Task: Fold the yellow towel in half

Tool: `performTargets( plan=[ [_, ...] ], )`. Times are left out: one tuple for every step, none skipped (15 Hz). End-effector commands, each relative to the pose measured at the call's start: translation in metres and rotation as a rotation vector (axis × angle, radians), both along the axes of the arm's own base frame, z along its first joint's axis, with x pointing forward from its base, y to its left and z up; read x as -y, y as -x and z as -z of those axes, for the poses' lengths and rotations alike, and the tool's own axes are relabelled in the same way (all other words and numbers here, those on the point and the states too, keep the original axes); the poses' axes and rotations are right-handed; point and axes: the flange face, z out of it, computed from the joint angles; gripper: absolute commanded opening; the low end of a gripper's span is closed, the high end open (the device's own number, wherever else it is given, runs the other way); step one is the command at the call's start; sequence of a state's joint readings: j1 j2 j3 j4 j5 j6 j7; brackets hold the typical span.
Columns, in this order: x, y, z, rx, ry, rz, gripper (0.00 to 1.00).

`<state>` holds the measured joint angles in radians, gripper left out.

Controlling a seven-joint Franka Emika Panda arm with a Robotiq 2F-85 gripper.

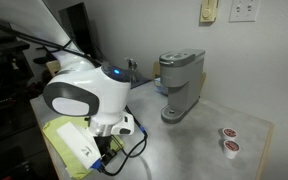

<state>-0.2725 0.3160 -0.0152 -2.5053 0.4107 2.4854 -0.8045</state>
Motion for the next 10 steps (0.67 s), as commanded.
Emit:
performTargets(
  plan=[
    [-0.0068,-0.0054,0.0064,-0.003,-0.02,-0.014,0.63],
    [-0.0077,-0.0055,0.0065,-0.003,-0.02,-0.017,0.62],
    [-0.0079,-0.0054,0.0069,-0.004,-0.021,-0.019,0.52],
    [-0.0079,-0.0052,0.007,-0.005,-0.021,-0.02,0.37],
    [-0.0074,-0.005,0.007,-0.005,-0.021,-0.02,0.35],
    [-0.0073,-0.005,0.007,-0.005,-0.022,-0.018,0.27],
    [-0.0071,-0.0049,0.0072,-0.005,-0.021,-0.016,0.21],
    [-0.0071,-0.0048,0.0073,-0.005,-0.022,-0.015,0.15],
    [-0.007,-0.0046,0.0078,-0.006,-0.022,-0.013,0.08],
    [-0.0069,-0.0042,0.0084,-0.007,-0.023,-0.012,0.01]
  ],
)
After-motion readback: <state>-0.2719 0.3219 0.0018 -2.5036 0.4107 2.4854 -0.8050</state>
